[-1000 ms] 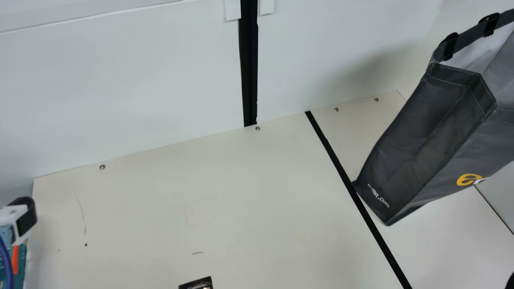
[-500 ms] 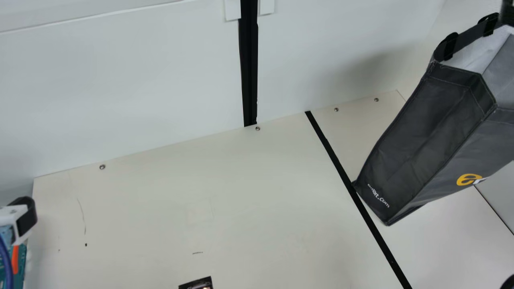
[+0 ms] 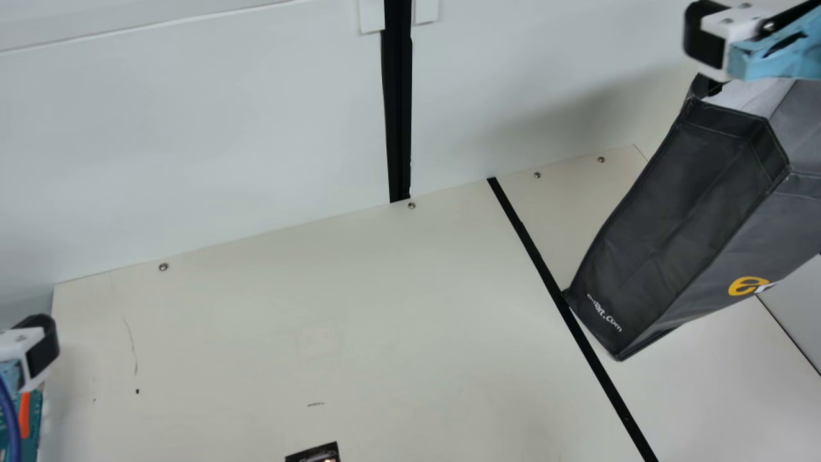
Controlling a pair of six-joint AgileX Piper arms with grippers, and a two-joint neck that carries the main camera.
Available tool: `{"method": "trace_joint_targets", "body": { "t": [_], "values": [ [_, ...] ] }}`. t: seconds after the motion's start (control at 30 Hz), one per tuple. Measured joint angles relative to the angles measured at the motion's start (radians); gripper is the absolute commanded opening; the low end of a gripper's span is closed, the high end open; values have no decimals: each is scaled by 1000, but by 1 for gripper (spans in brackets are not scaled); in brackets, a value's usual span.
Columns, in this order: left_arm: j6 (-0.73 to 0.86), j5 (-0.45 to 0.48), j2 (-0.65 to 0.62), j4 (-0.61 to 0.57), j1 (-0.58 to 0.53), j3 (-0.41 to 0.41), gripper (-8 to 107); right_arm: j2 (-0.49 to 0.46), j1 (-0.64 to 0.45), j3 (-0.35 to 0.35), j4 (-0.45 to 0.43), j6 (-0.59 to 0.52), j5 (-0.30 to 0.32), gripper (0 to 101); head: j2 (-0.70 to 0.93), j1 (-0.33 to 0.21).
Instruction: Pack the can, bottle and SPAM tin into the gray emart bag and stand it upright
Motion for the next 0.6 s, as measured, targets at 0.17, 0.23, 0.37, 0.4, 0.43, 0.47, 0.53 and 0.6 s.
{"method": "trace_joint_targets", "body": {
  "t": [0.17,0.23,0.37,0.4,0.43,0.47,0.53,0.6],
  "values": [
    [0,0,0,0,0,0,90,-38,101,64,-35,37,-24,95,2,0],
    [0,0,0,0,0,0,90,-56,137,92,-48,57,-36,95,2,0],
    [0,0,0,0,0,0,90,-95,206,162,-72,92,-57,95,2,0],
    [0,0,0,0,0,0,90,-106,224,182,-80,103,-64,95,0,0],
    [0,0,0,0,0,0,90,-117,241,198,-85,110,-71,95,2,0],
    [0,0,0,0,0,0,90,-126,258,219,-90,116,-77,95,2,0],
    [0,0,0,0,0,0,90,-149,290,261,-106,131,-89,95,0,0],
    [0,0,0,0,0,0,90,-172,318,299,-117,144,-102,95,2,0]
  ]
}}
